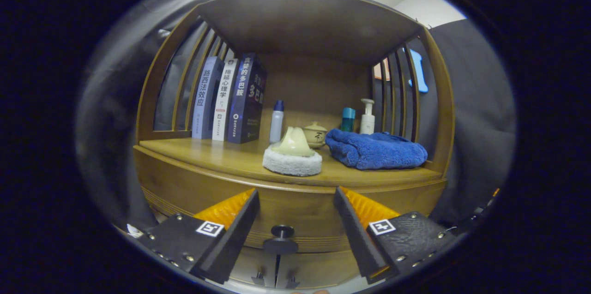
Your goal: Pull open the drawer, take out the items inside it, and place them on the countertop above the cabinet.
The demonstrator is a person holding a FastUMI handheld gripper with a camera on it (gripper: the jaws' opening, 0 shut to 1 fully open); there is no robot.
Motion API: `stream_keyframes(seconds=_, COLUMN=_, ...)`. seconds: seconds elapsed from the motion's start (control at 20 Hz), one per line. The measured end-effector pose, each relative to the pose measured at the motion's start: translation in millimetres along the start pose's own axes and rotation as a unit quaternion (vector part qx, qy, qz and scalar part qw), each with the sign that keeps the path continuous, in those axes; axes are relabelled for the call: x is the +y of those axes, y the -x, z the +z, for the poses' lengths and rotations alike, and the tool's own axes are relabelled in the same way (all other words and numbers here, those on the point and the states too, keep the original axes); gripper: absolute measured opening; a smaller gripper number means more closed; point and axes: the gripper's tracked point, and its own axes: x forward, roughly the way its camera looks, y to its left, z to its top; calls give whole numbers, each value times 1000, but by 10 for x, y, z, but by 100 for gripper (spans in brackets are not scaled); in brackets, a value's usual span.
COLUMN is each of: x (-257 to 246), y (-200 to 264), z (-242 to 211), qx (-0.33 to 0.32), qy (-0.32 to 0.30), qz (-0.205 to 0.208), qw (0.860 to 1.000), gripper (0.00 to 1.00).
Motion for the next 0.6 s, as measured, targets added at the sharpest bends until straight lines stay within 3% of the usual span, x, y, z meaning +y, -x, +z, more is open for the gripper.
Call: stream_keyframes(seconds=0.6, x=-92, y=85, z=120, qx=-16, qy=25, qz=-2, qw=1000, gripper=98)
